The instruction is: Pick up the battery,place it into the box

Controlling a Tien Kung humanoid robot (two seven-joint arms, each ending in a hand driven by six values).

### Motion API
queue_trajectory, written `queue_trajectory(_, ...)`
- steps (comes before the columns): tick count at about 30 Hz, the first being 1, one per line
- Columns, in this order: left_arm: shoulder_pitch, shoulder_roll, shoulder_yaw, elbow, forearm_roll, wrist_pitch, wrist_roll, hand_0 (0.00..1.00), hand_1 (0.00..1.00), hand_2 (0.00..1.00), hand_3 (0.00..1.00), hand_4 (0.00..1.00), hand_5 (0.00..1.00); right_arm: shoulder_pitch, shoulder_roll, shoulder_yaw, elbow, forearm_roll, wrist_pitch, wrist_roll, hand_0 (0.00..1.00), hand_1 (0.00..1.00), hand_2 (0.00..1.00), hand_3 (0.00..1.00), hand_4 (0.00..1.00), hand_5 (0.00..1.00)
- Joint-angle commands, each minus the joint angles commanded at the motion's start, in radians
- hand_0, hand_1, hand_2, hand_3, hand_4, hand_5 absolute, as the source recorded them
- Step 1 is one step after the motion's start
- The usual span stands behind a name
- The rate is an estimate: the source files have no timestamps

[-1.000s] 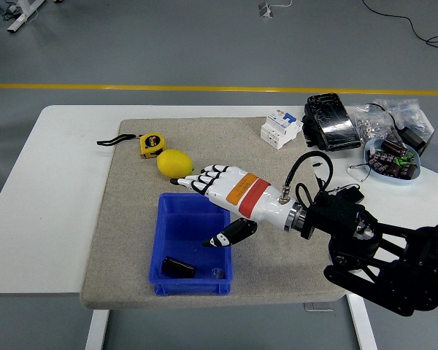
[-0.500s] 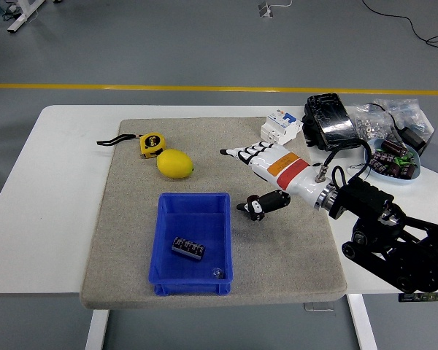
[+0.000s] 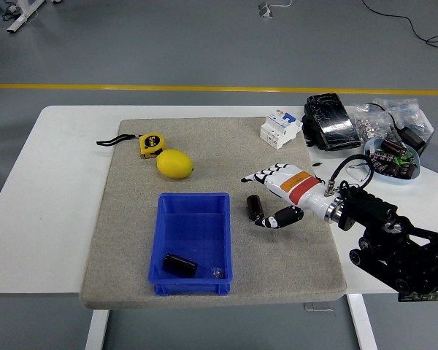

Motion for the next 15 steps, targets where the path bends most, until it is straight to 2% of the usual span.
queue_trajectory(3,-0.008,-0.003,0.000,0.000,0.007,-0.001,0.004,0.554,0.553,0.632,0.584,0.633,0.603,0.012,0.021,-0.015,-0.052,0.036,0.001,0.003,0.779,0.723,0.789,0.846,0.913,0.353)
queue_trajectory(4,-0.008,-0.003,0.001,0.000,0.003,0.000,0.003,0.557,0.555,0.632,0.584,0.634,0.605,0.014,0.026,-0.020,-0.064,0.043,0.001,0.004,0.726,0.676,0.748,0.829,0.904,0.356)
queue_trajectory(15,-0.016,-0.007,0.013,-0.001,-0.016,0.002,-0.003,0.557,0.556,0.634,0.584,0.633,0.603,0.021,0.071,-0.069,-0.142,0.103,-0.004,0.011,0.691,0.655,0.733,0.809,0.894,0.353)
